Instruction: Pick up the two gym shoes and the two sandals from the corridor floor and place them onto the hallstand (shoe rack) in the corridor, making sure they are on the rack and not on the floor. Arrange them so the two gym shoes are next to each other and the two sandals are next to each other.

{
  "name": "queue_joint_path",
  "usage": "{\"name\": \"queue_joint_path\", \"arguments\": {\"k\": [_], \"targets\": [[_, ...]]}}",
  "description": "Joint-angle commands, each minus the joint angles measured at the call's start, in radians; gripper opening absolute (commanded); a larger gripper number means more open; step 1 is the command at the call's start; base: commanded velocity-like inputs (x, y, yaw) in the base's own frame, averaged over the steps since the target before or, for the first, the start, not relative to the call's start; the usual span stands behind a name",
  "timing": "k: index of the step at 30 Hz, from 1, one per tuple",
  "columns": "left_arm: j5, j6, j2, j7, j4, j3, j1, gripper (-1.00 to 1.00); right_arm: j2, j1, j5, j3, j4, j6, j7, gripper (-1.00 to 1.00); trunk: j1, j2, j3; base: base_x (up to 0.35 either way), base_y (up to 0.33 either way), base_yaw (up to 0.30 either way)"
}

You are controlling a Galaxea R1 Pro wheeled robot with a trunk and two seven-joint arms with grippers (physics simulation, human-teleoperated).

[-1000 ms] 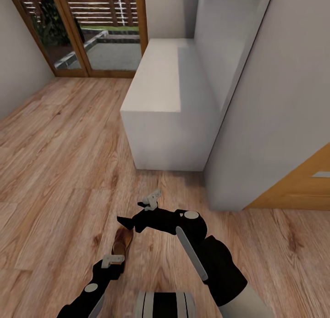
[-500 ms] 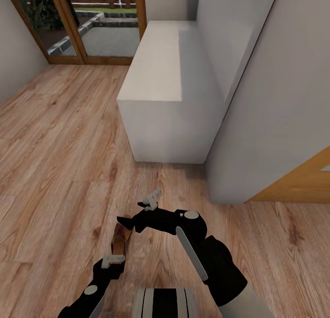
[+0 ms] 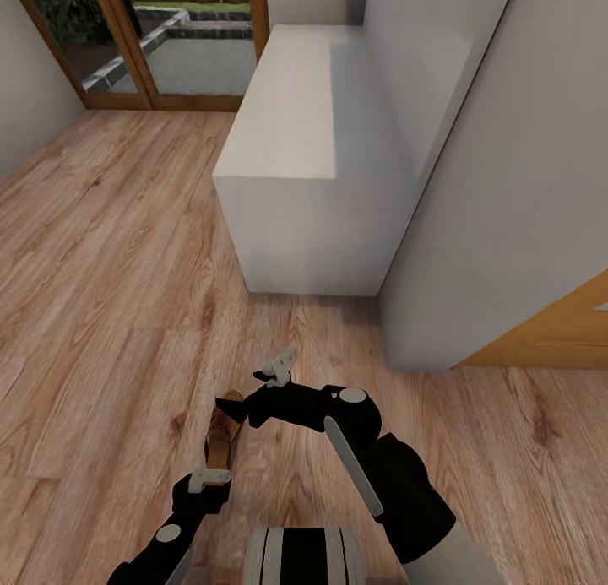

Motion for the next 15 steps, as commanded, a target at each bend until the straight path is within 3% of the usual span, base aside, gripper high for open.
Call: {"name": "queue_joint_path", "arguments": {"k": [1,15], "targets": [[-0.009,-0.003,0.0,0.006,0.001,-0.001,0.0,1.0,0.0,-0.001,-0.005,-0.001,-0.001,0.007,0.0,1.0,0.0,0.0,-0.005,0.0,0.0,0.0],[-0.013,-0.005,0.0,0.006,0.001,-0.001,-0.002,1.0,0.0,0.0,-0.006,-0.001,-0.001,0.007,0.0,1.0,0.007,-0.004,-0.062,0.0,0.0,0.0]]}}
